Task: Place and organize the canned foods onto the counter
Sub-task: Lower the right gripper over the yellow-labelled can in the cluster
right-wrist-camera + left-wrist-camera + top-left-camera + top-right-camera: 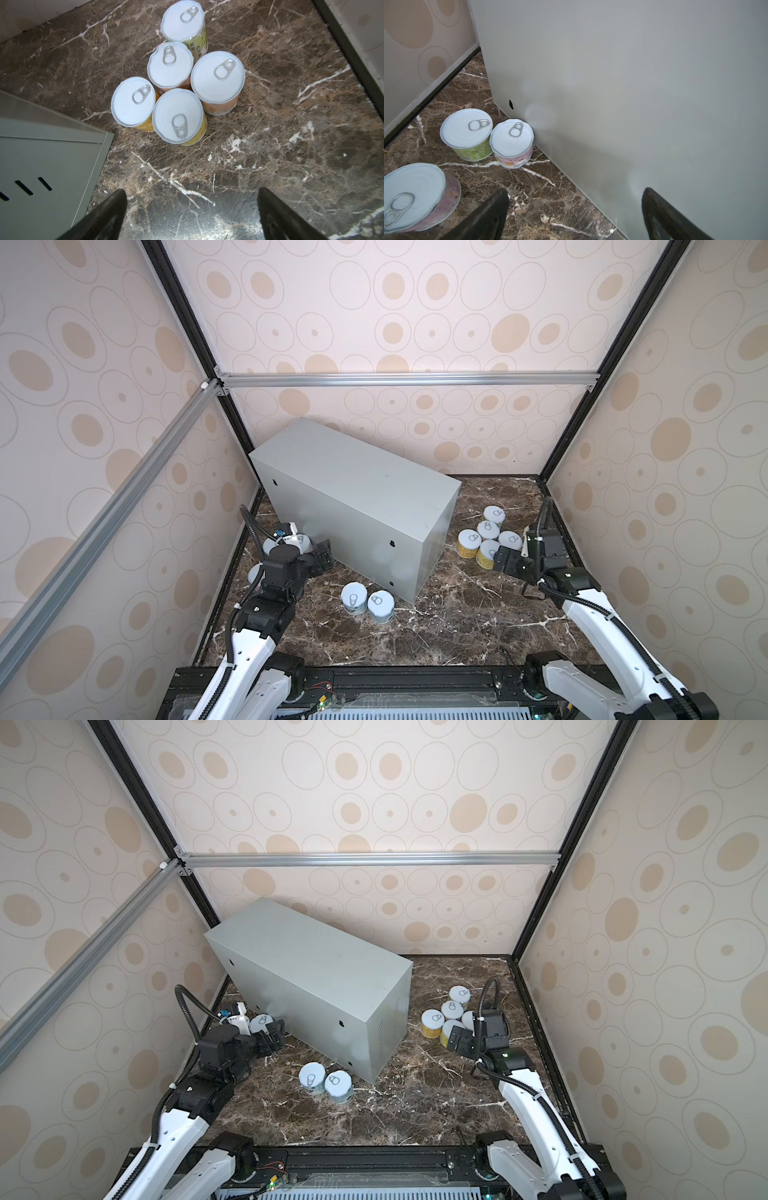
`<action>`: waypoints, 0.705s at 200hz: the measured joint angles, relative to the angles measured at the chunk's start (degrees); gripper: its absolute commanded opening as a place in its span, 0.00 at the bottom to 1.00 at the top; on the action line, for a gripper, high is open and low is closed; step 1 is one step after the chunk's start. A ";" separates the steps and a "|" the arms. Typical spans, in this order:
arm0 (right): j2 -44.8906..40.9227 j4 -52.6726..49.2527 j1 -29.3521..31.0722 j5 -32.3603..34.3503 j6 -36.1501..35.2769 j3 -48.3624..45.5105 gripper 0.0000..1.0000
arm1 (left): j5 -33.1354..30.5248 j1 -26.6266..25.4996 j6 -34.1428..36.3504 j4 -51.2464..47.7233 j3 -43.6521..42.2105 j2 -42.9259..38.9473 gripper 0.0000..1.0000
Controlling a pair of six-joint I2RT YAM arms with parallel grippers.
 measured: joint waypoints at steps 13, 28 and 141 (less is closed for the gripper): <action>1.75 0.72 0.48 -0.24 0.70 -0.98 1.00 | -0.22 -0.04 -0.15 -0.50 -0.20 0.02 0.99; 4.22 1.73 0.74 -0.39 1.51 -1.97 0.98 | -0.09 -0.04 -0.20 -0.87 -0.59 0.52 0.99; 24.79 10.51 1.29 0.52 2.34 2.84 0.96 | 1.60 -0.07 -0.13 1.55 -1.79 4.00 0.99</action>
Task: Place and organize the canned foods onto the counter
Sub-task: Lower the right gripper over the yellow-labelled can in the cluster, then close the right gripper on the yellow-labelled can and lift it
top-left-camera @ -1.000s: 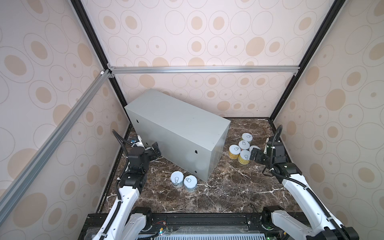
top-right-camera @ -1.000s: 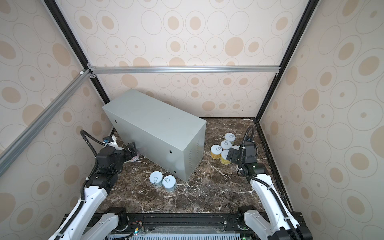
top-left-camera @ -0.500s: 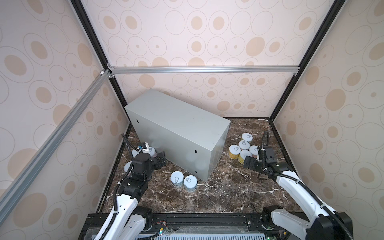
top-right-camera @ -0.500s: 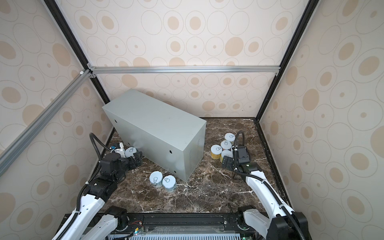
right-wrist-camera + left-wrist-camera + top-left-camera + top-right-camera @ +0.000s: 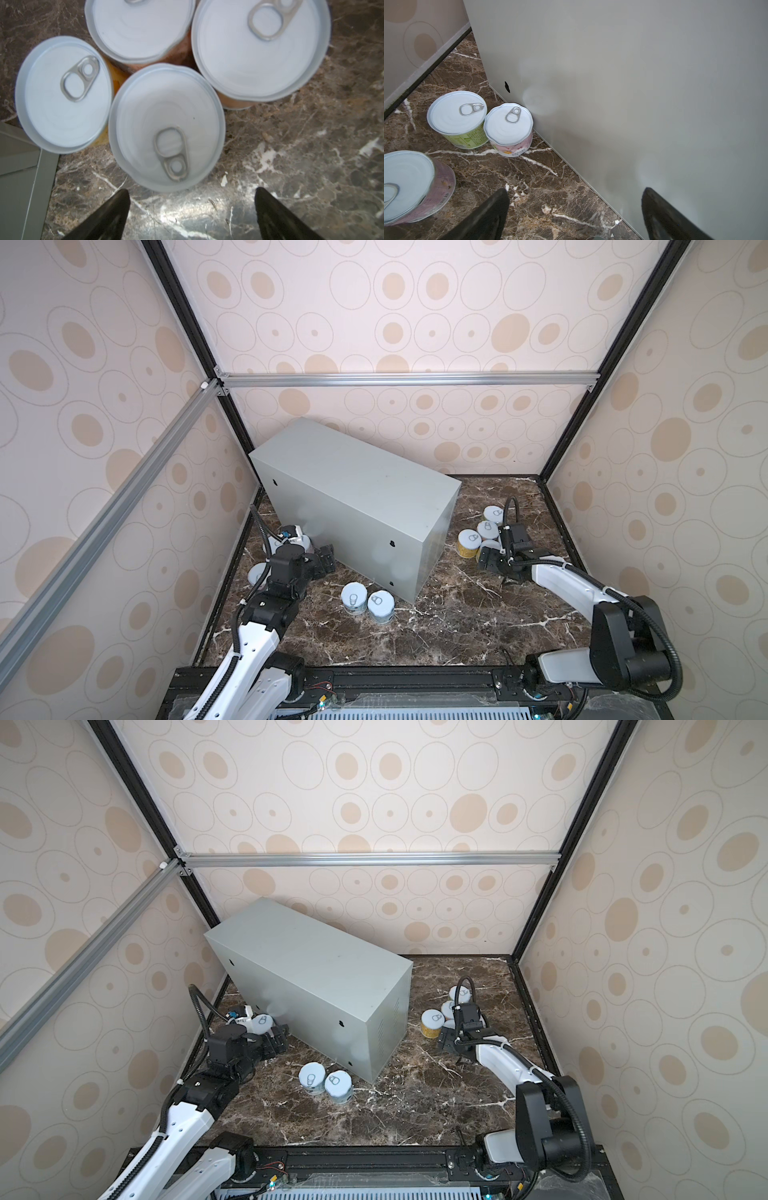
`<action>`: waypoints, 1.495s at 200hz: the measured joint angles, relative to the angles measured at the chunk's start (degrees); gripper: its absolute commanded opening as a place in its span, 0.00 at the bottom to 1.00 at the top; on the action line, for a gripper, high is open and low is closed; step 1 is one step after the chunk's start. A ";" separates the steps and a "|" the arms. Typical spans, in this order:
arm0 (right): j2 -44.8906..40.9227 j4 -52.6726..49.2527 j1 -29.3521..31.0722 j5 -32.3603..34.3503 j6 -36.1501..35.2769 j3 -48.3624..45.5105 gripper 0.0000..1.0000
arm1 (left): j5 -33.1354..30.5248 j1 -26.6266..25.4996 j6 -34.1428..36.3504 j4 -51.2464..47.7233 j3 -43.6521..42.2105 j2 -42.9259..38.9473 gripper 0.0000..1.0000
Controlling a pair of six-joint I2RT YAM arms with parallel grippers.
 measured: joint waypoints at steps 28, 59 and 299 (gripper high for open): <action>4.42 0.70 0.04 0.24 -0.28 3.54 0.96 | 0.72 0.00 0.09 0.96 0.00 1.14 0.99; 8.28 0.87 0.04 0.42 -0.66 6.75 0.96 | 0.96 0.00 0.37 1.36 0.02 1.25 0.99; 10.91 -4.07 0.15 -0.17 -4.57 11.78 0.34 | 2.23 0.00 1.11 -0.66 3.89 -1.14 0.99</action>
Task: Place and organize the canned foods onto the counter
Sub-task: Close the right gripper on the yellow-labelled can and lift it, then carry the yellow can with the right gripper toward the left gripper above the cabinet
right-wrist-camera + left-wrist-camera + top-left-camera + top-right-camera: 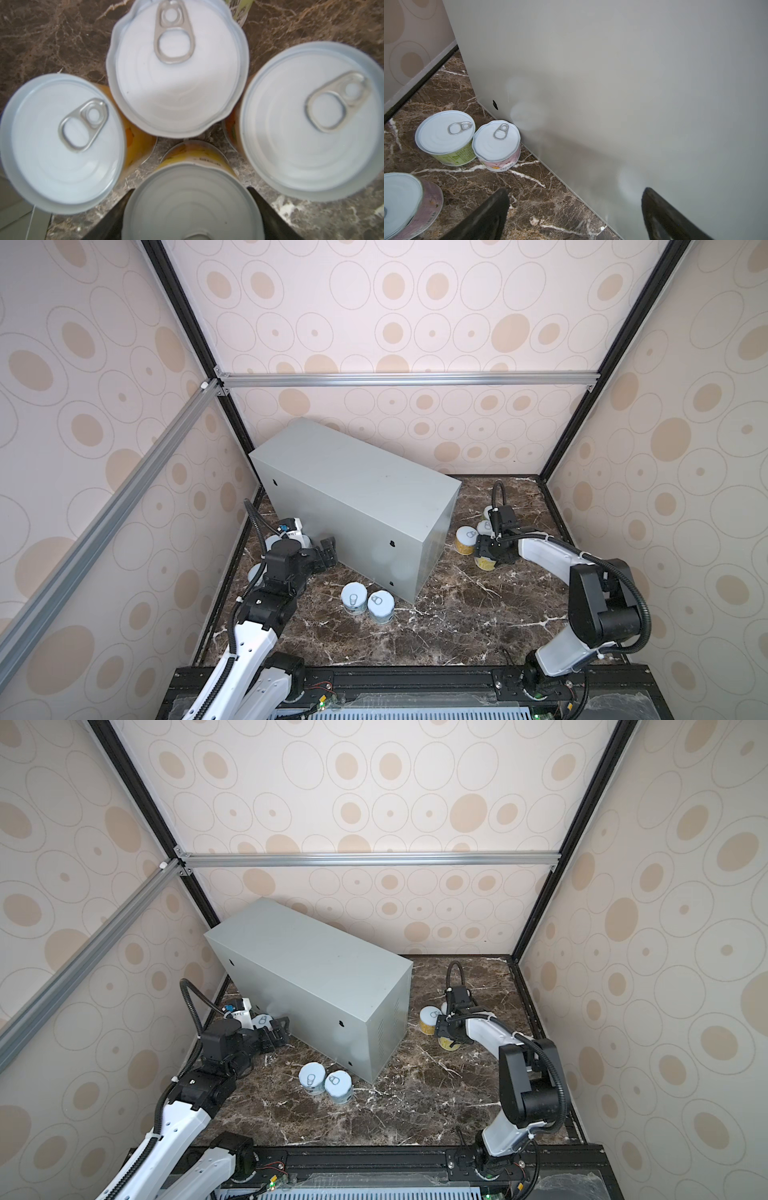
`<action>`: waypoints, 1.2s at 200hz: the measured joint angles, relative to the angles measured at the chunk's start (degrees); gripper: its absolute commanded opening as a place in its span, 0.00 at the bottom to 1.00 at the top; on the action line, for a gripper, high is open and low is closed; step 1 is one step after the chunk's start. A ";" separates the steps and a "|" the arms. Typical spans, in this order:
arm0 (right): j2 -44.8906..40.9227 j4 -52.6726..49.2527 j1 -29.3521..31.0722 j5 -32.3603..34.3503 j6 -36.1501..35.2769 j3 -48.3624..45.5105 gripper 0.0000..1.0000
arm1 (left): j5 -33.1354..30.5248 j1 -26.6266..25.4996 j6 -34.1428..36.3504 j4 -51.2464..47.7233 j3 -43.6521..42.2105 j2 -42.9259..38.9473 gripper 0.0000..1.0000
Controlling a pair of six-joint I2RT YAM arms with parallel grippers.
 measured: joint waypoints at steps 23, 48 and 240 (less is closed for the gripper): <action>-3.80 -2.49 0.00 -0.87 -0.50 0.00 0.29 | 0.02 0.00 0.37 -1.84 0.85 -1.79 0.99; -8.61 -5.88 0.11 -1.62 -0.98 0.42 0.27 | 0.31 0.00 0.76 -3.69 2.29 -4.07 0.99; -38.45 -40.24 1.68 -12.02 -5.03 22.58 0.20 | 6.49 0.00 3.39 -16.33 13.00 -11.15 0.99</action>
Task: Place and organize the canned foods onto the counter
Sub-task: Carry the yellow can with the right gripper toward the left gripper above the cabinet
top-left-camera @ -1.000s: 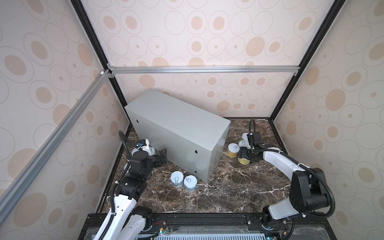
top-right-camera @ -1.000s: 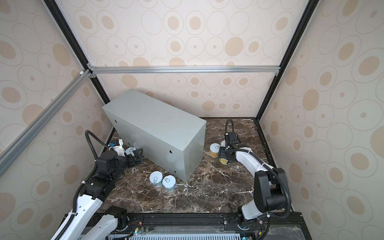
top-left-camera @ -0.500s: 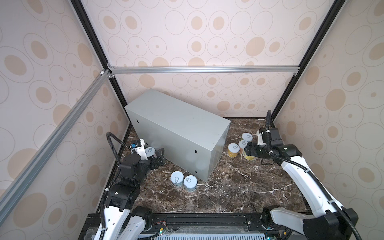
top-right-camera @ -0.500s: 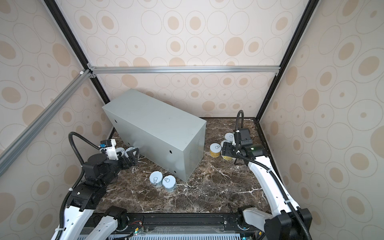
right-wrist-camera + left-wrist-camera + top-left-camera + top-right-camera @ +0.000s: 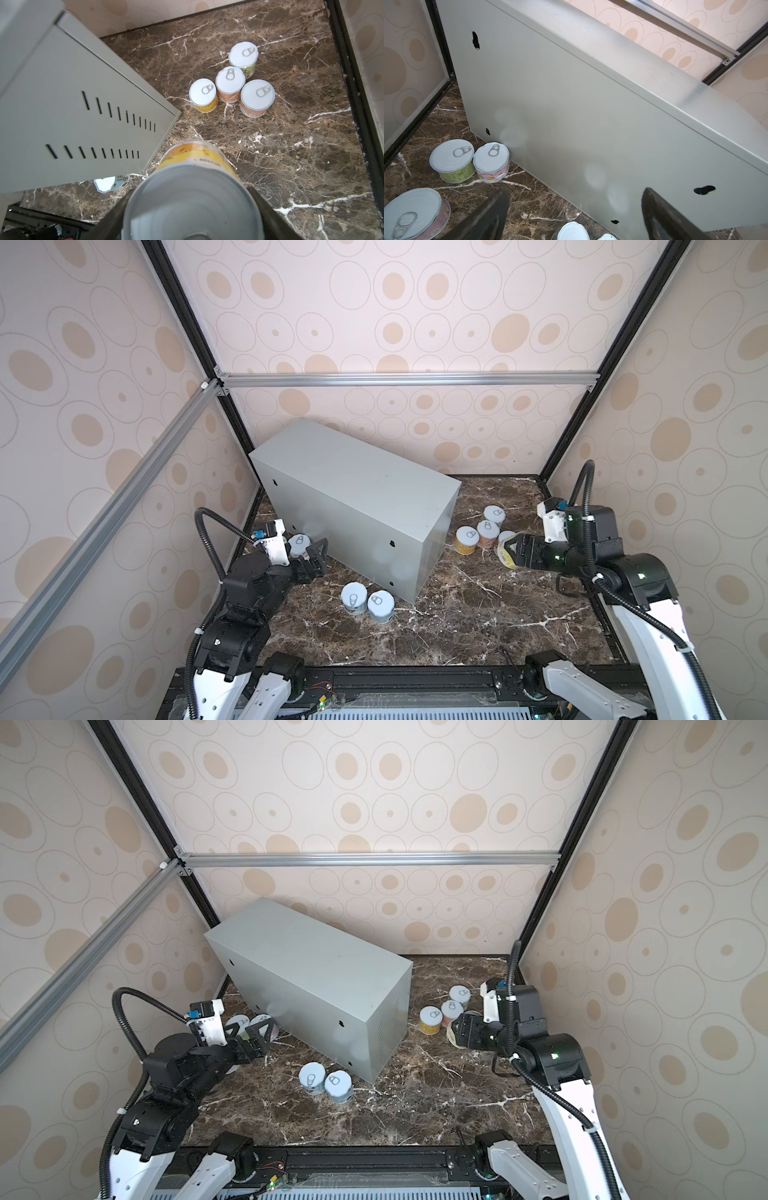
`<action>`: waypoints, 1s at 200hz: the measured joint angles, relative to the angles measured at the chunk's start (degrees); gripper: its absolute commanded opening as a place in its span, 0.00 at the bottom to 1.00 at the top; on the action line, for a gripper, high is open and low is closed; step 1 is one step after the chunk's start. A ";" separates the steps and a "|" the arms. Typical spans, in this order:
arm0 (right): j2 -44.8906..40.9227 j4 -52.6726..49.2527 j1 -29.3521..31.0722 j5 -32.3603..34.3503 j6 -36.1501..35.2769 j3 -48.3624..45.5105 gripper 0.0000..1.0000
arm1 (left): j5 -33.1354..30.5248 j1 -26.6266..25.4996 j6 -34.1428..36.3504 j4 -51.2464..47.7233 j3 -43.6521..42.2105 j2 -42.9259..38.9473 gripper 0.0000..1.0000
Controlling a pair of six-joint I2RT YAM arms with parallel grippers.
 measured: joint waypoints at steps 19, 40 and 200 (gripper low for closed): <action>0.17 -2.95 0.11 -1.40 -0.61 4.46 0.19 | 0.70 0.00 1.16 -0.76 2.54 1.29 0.99; 1.27 -6.21 0.20 -3.28 -1.44 10.43 0.19 | 1.05 0.00 2.67 -1.57 6.54 2.84 0.99; 36.89 -21.73 20.55 -3.13 -6.08 63.80 0.19 | 4.02 0.00 8.57 -1.49 14.97 12.04 0.99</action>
